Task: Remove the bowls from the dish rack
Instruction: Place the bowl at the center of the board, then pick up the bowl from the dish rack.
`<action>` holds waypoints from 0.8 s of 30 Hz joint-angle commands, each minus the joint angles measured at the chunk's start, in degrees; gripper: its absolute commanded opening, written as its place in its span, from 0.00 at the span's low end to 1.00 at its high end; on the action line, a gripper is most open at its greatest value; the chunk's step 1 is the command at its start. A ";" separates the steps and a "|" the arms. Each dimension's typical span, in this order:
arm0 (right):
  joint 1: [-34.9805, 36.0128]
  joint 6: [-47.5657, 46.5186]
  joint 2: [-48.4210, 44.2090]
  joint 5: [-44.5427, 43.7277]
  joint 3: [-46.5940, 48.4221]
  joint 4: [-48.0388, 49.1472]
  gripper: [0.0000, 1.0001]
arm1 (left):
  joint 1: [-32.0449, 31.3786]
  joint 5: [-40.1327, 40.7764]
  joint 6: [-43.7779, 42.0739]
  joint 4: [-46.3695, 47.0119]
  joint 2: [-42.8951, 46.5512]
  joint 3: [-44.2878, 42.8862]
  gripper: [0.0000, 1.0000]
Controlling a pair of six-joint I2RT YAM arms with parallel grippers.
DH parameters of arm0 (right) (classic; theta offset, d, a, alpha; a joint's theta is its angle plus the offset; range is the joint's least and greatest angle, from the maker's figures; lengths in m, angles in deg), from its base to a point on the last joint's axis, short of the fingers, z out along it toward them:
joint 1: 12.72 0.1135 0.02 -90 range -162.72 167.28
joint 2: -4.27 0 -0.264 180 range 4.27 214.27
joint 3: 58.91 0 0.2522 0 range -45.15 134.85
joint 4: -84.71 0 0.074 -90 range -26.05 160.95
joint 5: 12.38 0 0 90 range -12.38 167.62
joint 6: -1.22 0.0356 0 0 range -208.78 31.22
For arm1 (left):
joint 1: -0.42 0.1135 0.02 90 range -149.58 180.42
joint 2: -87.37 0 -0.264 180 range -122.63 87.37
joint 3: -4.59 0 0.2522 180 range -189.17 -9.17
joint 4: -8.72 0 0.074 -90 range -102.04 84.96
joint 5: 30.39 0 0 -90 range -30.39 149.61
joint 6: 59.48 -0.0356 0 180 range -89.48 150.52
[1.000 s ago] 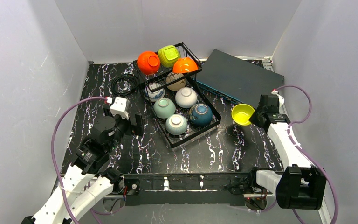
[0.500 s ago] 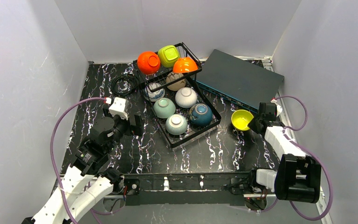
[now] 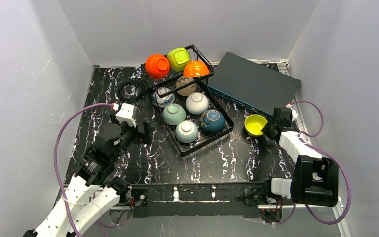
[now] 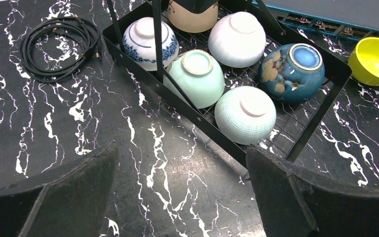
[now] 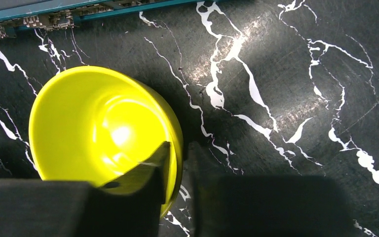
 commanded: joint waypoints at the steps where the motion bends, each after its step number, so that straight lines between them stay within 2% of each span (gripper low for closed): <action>1: -0.20 -0.02 -0.91 -0.16 0.01 1.16 0.38 | 0.13 -1.65 -0.82 0.55 -0.32 0.63 0.98; 6: -0.22 -0.84 -3.54 -1.28 1.11 -2.04 0.56 | 0.12 -3.88 -0.52 1.08 -0.74 0.48 0.98; 15: -0.24 -3.66 -10.18 -0.87 4.71 -8.53 0.98 | 0.13 -6.29 -0.44 1.15 -2.95 -1.09 0.98; 24: -0.25 -7.62 -15.21 2.29 9.10 -11.67 0.99 | 0.13 -10.28 -0.35 -0.58 -7.21 -6.57 0.98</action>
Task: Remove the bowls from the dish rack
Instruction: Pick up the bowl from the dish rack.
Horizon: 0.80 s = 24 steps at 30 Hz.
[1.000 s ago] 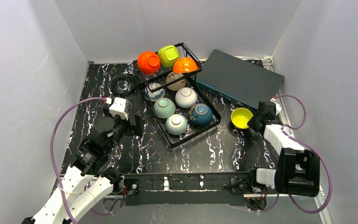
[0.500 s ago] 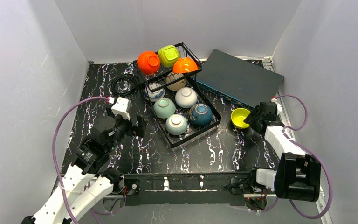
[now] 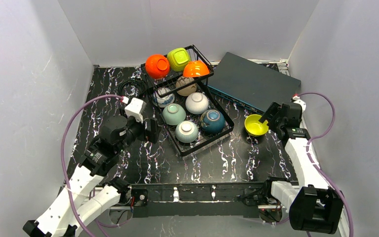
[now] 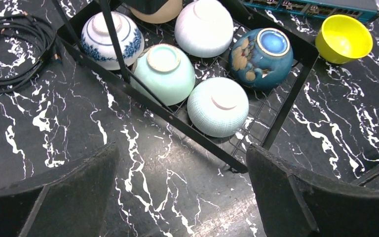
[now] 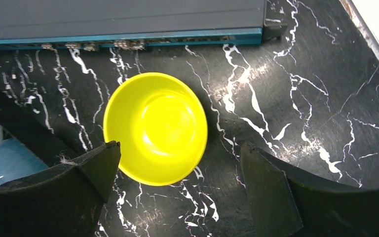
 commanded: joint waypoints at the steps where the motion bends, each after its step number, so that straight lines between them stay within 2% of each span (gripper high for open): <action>1: -0.16 -3.29 -1.94 1.95 4.31 -1.83 0.99 | 0.13 -2.46 -0.47 -0.77 -1.36 -4.42 0.98; 6: 0.03 -6.37 -2.34 5.90 7.30 -1.40 0.99 | 0.12 -2.29 -0.91 -1.86 -3.51 -7.39 0.98; 14: 3.18 -9.91 -2.67 14.10 10.49 4.38 0.99 | 0.13 0.91 -2.38 -1.87 -5.64 -10.08 0.98; 24: 16.06 -16.88 -1.26 13.86 11.99 9.47 0.99 | 0.13 2.37 -3.66 -5.77 -9.66 -15.86 0.98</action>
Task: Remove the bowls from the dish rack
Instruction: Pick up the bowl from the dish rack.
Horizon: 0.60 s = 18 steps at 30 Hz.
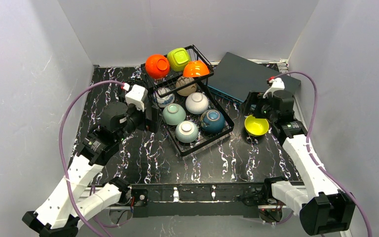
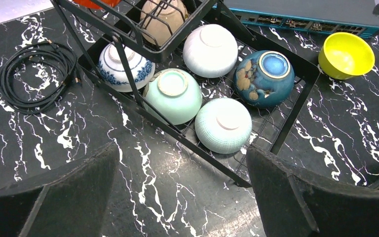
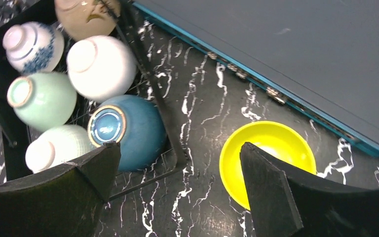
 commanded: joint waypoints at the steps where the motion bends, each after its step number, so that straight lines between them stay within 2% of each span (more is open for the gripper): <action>1: 5.03 -5.42 0.17 0.80 1.98 6.17 0.99 | 0.13 1.62 -1.10 -3.31 -1.79 -4.61 0.98; 11: 12.92 -17.59 3.61 8.48 5.38 19.57 0.99 | 0.12 3.72 0.14 -3.09 -1.13 -3.10 0.98; 18: 16.18 -35.51 10.26 15.09 13.58 17.23 0.97 | 0.11 5.22 0.02 -0.30 1.87 2.04 0.98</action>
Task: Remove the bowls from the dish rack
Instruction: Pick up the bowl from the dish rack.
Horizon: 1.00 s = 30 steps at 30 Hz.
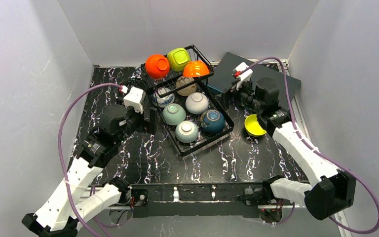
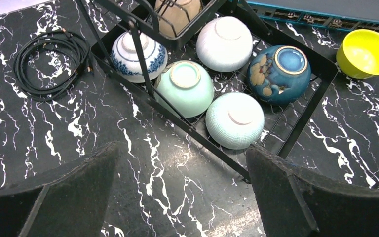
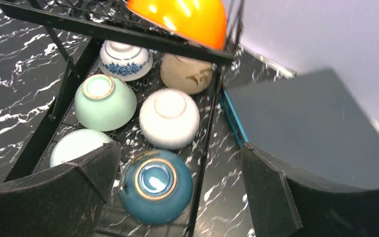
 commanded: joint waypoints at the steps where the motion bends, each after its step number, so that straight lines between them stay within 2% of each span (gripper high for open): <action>1: 1.18 -16.41 3.59 7.61 7.19 1.69 0.96 | 0.12 2.59 -0.24 2.13 1.97 3.06 0.98; 5: 2.15 -22.89 6.74 9.48 10.51 0.23 0.91 | 0.13 3.29 -0.37 3.77 3.17 5.28 0.98; 15: 6.67 -36.40 12.71 3.29 13.62 6.40 0.81 | 0.13 5.07 -0.43 6.77 4.11 9.61 0.98; 24: 9.32 -41.16 16.62 1.40 13.37 16.18 0.65 | 0.13 7.15 0.25 7.07 5.86 11.23 0.98; 30: 11.25 -44.45 19.88 -0.90 14.53 17.19 0.64 | 0.13 7.23 0.56 7.06 7.37 11.87 0.98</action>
